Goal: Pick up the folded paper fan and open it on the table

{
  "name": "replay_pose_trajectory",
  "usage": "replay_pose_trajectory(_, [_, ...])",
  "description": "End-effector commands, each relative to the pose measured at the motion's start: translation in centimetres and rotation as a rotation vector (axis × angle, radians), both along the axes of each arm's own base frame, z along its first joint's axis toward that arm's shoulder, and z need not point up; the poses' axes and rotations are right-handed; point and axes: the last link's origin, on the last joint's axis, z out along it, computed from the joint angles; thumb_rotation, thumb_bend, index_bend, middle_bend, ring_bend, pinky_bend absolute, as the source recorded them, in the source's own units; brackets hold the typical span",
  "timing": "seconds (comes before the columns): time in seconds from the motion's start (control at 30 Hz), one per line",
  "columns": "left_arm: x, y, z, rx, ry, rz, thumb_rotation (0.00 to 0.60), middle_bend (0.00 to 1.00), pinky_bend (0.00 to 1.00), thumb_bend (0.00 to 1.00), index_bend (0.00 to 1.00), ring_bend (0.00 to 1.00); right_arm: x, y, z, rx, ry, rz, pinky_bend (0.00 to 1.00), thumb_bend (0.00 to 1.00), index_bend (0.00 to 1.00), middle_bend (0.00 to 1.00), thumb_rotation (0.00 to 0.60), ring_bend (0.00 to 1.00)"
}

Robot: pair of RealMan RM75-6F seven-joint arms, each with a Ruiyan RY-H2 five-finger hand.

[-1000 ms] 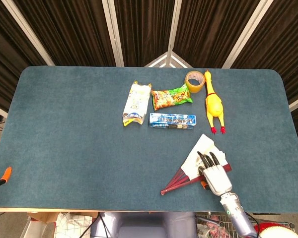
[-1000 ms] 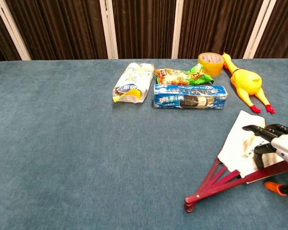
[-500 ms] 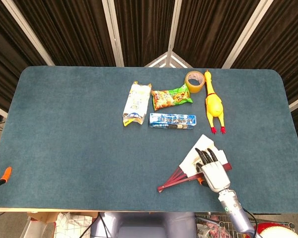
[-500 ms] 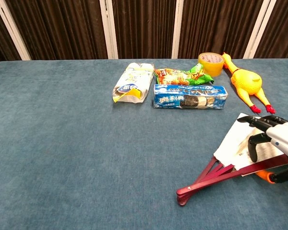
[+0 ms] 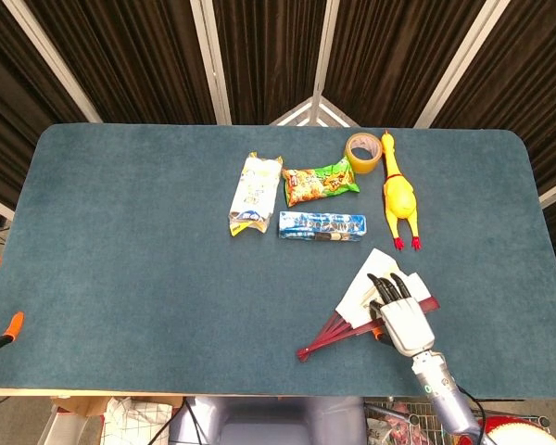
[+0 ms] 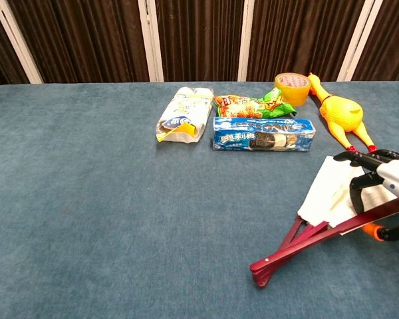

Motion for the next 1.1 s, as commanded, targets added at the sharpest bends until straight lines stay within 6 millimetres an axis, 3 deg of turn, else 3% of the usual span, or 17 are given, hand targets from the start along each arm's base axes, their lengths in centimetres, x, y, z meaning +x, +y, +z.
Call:
replay_pose_trajectory(0.03, [0.0,0.0,0.0,0.001,-0.001,-0.001,0.600,0.00,0.00,0.44,0.09,0.00,-0.1,0.0,0.0,0.007,0.006,-0.001,0.11,0.41,0.68,0.14,0.600,0.17])
replay_pose_trajectory(0.43, [0.0,0.1,0.1,0.000,-0.006,-0.001,0.600,0.00,0.00,0.44,0.09,0.00,0.2,-0.6,0.6,-0.011,-0.051,0.023,0.14,0.41,0.86,0.17,0.600,0.21])
replay_pose_trajectory(0.77, [0.1,0.2,-0.2,-0.010,-0.001,-0.005,0.600,0.00,0.00,0.44,0.09,0.00,2.0,-2.3,4.2,-0.077,-0.131,0.115,0.14,0.41,0.87,0.17,0.600,0.21])
replay_pose_trajectory(1.1, [0.5,0.7,-1.1,-0.045,-0.005,-0.042,0.600,0.00,0.00,0.44,0.09,0.00,5.2,-4.4,7.8,-0.079,-0.198,0.225,0.14,0.41,0.91,0.19,0.600,0.21])
